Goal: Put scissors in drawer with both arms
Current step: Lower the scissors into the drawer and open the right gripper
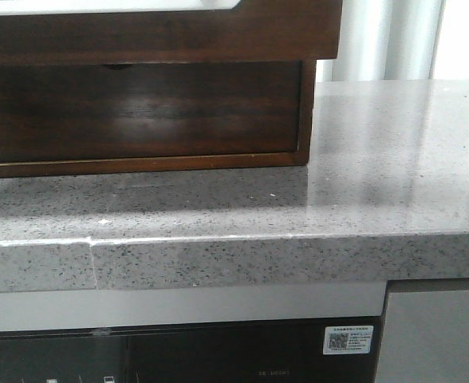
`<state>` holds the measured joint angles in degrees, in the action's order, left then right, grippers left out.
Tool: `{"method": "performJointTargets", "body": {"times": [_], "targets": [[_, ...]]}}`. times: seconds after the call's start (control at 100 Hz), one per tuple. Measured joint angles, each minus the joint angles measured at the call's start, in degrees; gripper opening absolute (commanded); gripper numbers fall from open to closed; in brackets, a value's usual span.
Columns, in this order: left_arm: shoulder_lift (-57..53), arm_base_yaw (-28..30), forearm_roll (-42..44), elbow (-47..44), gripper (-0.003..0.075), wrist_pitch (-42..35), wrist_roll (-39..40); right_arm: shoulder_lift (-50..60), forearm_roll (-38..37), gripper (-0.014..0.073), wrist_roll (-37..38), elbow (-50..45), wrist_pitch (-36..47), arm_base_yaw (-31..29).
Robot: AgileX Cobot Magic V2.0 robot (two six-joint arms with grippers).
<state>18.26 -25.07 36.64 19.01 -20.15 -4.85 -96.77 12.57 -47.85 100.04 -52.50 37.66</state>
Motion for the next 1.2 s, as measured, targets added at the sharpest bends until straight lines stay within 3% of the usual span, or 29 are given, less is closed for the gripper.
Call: {"method": "performJointTargets", "body": {"times": [0.13,0.36,0.46,0.84,1.2], "targets": [[-0.1,0.0,-0.4,0.0,0.0246,0.4,0.0,0.2,0.0,0.0145,1.9,0.0,0.1,0.0],[-2.3,0.0,-0.9,0.0,0.0083,1.4,0.0,3.2,0.0,-0.0121,3.2,0.0,0.2,0.0],[-4.0,0.0,-2.7,0.0,0.0002,3.0,0.0,4.8,0.0,-0.0122,3.6,0.0,0.2,0.0],[-12.1,0.0,-19.1,0.0,0.0003,17.9,0.0,11.7,4.4,-0.0104,6.8,-3.6,1.7,0.0],[-16.3,0.0,-28.2,-0.2,0.0004,26.5,0.1,26.0,7.0,-0.0105,6.8,-23.4,19.6,0.0]]}}
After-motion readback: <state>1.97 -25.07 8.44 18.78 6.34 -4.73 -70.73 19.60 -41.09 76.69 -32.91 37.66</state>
